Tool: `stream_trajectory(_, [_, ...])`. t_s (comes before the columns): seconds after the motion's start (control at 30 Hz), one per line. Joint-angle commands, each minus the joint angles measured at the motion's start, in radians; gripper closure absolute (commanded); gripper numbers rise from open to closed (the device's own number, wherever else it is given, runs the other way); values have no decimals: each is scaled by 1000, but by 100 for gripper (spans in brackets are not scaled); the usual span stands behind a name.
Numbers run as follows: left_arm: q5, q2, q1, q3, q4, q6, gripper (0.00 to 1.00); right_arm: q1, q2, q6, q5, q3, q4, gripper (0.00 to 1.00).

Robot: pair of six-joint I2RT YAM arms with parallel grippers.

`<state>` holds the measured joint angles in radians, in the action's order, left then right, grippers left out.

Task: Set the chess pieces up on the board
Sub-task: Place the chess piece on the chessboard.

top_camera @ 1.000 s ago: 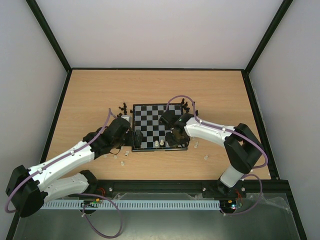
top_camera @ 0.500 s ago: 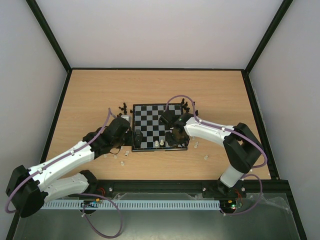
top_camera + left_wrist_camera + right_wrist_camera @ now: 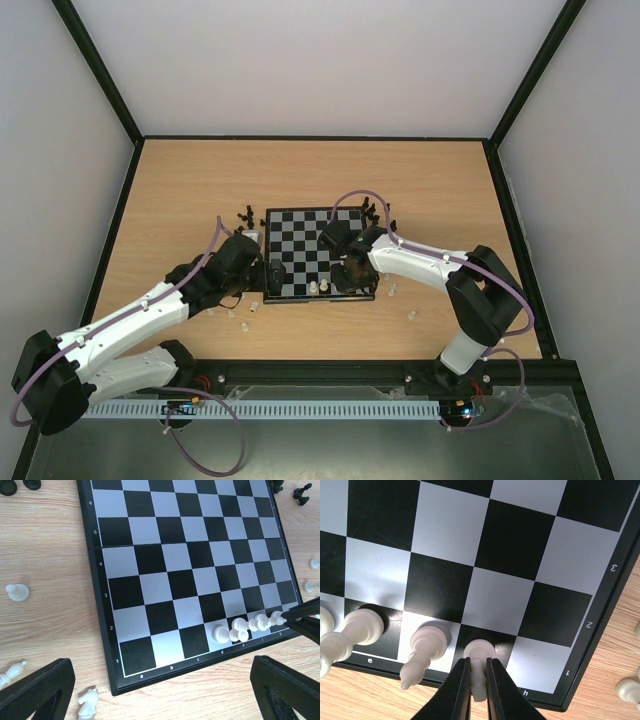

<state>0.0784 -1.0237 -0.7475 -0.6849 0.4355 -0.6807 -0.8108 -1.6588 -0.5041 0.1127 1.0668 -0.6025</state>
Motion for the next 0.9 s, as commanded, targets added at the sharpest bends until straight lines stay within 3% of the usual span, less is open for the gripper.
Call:
stream_trajectory(0.0, [-6, -4, 6, 11, -4, 2, 1, 5, -3, 7, 7, -8, -31, 91])
stream_trajectory(0.6, [-8, -8, 5, 3, 0, 0, 1, 4, 54, 6, 4, -11, -43, 80])
stream_trajectory(0.87, [0, -31, 6, -13, 8, 3, 1, 5, 237, -20, 7, -58, -2, 68])
